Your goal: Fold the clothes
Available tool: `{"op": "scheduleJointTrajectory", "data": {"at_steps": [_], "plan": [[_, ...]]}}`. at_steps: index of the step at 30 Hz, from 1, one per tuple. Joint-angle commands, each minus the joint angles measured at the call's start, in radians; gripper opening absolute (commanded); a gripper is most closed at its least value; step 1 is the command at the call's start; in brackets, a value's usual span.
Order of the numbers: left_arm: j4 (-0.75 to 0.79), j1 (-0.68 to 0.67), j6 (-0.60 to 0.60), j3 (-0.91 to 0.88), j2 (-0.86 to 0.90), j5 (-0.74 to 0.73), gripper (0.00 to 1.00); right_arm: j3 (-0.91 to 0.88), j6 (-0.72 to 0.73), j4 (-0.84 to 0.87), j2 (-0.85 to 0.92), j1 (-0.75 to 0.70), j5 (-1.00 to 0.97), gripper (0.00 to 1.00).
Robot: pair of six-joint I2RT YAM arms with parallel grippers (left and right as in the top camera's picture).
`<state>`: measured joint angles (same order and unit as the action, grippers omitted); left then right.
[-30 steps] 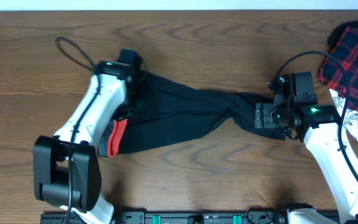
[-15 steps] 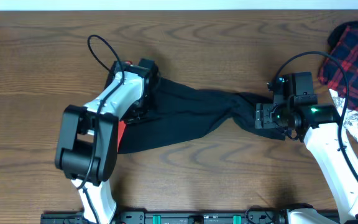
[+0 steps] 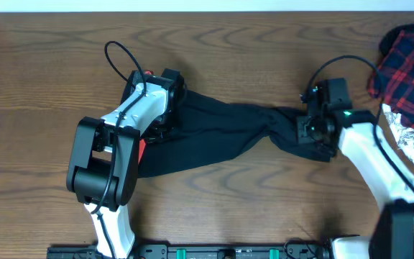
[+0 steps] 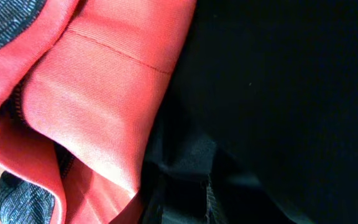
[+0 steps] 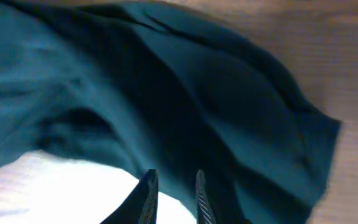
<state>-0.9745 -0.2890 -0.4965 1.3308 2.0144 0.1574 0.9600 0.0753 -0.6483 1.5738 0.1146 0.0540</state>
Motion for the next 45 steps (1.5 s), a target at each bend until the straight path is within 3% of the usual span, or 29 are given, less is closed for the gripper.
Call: {"op": "scheduleJointTrajectory", "data": {"at_steps": [1,5,7,13,22,29,37,45], "plan": [[-0.003,0.004,0.006,-0.007,0.008,0.011,0.25,-0.005,-0.003,0.027,0.072,0.003,0.005,0.19],[-0.003,0.004,0.006,-0.007,0.008,0.012,0.26,-0.005,-0.003,0.05,0.16,0.003,0.006,0.2],[0.0,0.004,0.006,-0.007,0.008,0.013,0.34,-0.005,-0.003,0.066,0.202,0.002,0.001,0.19],[0.03,0.007,0.006,-0.007,0.008,0.013,0.43,-0.005,-0.002,0.099,0.277,0.002,-0.001,0.18],[0.061,0.084,0.006,-0.007,0.008,0.111,0.43,-0.005,-0.003,0.084,0.278,0.0,-0.006,0.15],[0.066,0.228,0.006,-0.007,0.008,0.204,0.43,-0.005,-0.003,0.073,0.278,-0.018,-0.006,0.14],[0.075,0.423,0.006,-0.007,0.008,0.199,0.43,-0.005,-0.002,0.072,0.278,-0.018,-0.013,0.15],[0.071,0.472,0.059,-0.006,0.007,0.021,0.43,-0.005,-0.002,0.073,0.278,-0.018,-0.013,0.15]]}}
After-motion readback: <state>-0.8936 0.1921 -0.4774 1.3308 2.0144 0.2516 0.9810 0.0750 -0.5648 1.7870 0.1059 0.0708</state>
